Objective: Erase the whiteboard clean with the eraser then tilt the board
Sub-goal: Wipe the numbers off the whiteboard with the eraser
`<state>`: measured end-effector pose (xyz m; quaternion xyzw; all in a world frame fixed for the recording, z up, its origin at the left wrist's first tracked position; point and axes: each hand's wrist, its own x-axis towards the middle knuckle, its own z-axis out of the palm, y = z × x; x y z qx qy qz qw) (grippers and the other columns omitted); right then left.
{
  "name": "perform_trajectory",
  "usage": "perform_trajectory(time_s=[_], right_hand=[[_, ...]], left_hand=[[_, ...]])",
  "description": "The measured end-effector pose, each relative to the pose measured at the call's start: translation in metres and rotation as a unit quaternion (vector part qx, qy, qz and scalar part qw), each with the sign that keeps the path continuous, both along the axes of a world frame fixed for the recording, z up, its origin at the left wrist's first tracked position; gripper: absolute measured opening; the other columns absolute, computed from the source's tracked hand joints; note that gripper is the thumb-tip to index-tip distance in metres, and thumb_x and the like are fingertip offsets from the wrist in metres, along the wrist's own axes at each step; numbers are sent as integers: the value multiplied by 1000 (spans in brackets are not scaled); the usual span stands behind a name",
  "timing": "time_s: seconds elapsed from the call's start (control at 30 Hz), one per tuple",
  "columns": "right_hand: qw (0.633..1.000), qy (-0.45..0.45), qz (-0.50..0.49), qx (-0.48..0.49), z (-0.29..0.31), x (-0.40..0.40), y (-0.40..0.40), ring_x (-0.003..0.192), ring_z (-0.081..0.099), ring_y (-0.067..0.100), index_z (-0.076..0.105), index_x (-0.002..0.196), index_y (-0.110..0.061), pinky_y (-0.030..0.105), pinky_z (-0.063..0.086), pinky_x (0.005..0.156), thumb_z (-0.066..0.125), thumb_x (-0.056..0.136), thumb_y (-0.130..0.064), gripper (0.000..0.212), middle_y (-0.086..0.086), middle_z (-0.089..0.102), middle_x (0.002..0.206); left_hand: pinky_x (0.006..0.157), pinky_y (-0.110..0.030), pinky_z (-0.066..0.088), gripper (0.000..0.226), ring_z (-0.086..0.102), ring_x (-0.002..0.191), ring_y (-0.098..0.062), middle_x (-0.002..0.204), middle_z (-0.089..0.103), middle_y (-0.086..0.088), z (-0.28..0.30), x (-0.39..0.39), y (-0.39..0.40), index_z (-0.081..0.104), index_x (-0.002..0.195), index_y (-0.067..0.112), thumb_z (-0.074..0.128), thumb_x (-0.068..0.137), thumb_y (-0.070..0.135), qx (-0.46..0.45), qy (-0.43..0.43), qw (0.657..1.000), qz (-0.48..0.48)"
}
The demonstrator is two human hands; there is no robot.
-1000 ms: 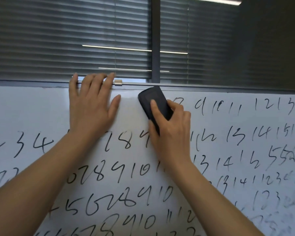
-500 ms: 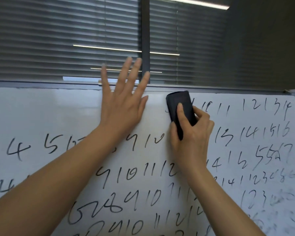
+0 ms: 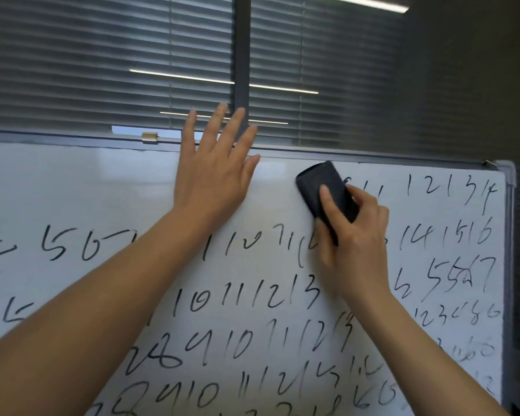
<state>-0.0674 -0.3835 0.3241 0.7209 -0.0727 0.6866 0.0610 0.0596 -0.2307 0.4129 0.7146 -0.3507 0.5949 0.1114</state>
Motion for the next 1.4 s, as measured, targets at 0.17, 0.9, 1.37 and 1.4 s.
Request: perform_trajectory(time_s=[0.17, 0.9, 1.37, 1.4], right_hand=[[998, -37, 16, 57, 1, 4, -2, 100, 46, 44, 55, 133, -9, 45, 46, 77, 66, 85, -2, 49, 28, 47, 127], [997, 36, 16, -64, -24, -8, -26, 92, 54, 48, 59, 126, -1, 50, 50, 78, 69, 73, 15, 56, 36, 52, 122], [1000, 18, -12, 12, 6, -48, -91, 104, 45, 47, 53, 134, -7, 52, 47, 81, 63, 86, 2, 50, 30, 45, 133], [1000, 13, -10, 15, 4, -47, -90, 104, 45, 48, 54, 134, -7, 52, 46, 81, 63, 86, 1, 49, 31, 45, 132]], left_hand=[[118, -45, -9, 62, 7, 151, -23, 162, 19, -5, -2, 0, -5, 26, 154, 20, 6, 101, 46, -10, 3, 1000, 12], [109, -43, 18, 49, 30, 142, -22, 151, 40, -3, -5, -27, -51, 40, 145, 14, 27, 104, 36, 4, -5, 1000, 3], [101, -40, 29, 39, 53, 115, -29, 138, 55, -5, -9, -34, -77, 54, 135, 12, 34, 104, 23, -66, -30, 997, -23], [101, -40, 29, 39, 53, 114, -28, 138, 55, -5, -9, -35, -78, 54, 136, 12, 33, 104, 23, -65, -28, 997, -22]])
